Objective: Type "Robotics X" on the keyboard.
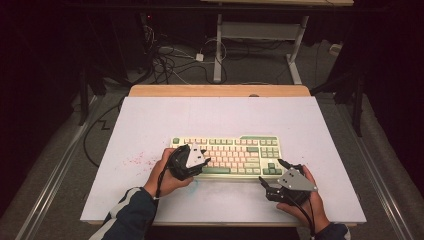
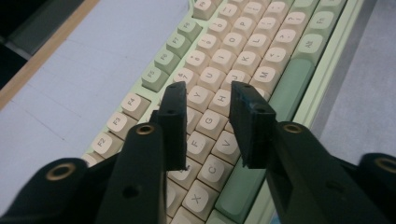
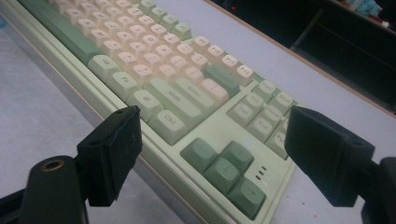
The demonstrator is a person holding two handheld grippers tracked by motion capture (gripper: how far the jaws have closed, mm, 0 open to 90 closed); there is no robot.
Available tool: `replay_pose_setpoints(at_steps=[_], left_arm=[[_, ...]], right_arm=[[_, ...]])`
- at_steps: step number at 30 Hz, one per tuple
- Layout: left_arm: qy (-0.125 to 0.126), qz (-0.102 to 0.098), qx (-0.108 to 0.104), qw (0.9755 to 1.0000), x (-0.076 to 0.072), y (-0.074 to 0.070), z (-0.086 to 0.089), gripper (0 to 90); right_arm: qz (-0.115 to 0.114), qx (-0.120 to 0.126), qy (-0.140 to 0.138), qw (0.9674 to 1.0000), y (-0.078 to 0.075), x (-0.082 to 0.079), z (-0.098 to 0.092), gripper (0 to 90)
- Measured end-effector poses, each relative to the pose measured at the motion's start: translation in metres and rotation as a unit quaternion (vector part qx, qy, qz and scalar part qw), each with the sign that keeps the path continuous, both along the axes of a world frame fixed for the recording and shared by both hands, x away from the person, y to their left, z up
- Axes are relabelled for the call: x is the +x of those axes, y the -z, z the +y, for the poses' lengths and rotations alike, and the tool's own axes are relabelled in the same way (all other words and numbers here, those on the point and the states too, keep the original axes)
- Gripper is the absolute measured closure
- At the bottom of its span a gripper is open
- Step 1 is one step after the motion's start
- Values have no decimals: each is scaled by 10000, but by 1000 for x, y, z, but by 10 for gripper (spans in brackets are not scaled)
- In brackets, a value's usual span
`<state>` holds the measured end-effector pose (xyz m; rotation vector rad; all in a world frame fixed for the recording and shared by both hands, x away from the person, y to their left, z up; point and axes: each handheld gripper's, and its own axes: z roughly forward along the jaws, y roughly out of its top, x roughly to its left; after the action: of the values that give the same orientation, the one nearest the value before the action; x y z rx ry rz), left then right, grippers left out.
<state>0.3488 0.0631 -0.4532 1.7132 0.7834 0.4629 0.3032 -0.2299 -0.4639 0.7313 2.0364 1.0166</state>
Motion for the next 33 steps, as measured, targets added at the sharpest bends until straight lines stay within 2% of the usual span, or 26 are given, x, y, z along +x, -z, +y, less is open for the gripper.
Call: replay_pose_setpoints(at_steps=[1, 3, 4, 5, 6, 10, 15, 18, 22, 27, 33], left_arm=[[0, 0, 0, 10000, 0, 0, 0, 565], [-188, -194, -13, 9996, -2, 1, 3, 450], [-188, -194, -13, 9996, -2, 1, 3, 400], [-205, -221, -35, 9995, -3, 1, 4, 400], [-262, -326, -73, 9991, -5, 2, 8, 327], [-311, -342, -173, 9988, -7, 1, 14, 232], [-360, -490, -271, 9978, -13, 1, 26, 219], [-513, -569, -237, 9968, -16, 1, 36, 211], [-675, -582, -305, 9956, -19, 3, 52, 203], [-797, -615, -213, 9947, -24, 9, 69, 189], [-957, -526, -70, 9940, -30, 18, 80, 188]], right_arm=[[0, 0, 0, 10000, 0, 0, 0, 198], [-5, -2, -3, 10000, 0, 0, 0, 198], [3, 1, -7, 10000, 0, 0, 0, 198], [3, 1, -7, 10000, 0, 0, 0, 198], [34, 6, 2, 10000, 0, 0, 0, 198], [65, 18, -45, 10000, 1, 0, 0, 198], [103, 83, -13, 9999, 1, 2, -2, 198], [126, 67, -18, 9999, 1, 2, -2, 198], [117, 94, -29, 9999, 0, 3, -2, 199], [135, 127, -65, 9998, -1, 5, 2, 200], [167, 137, -94, 9997, -3, 10, 7, 200]])
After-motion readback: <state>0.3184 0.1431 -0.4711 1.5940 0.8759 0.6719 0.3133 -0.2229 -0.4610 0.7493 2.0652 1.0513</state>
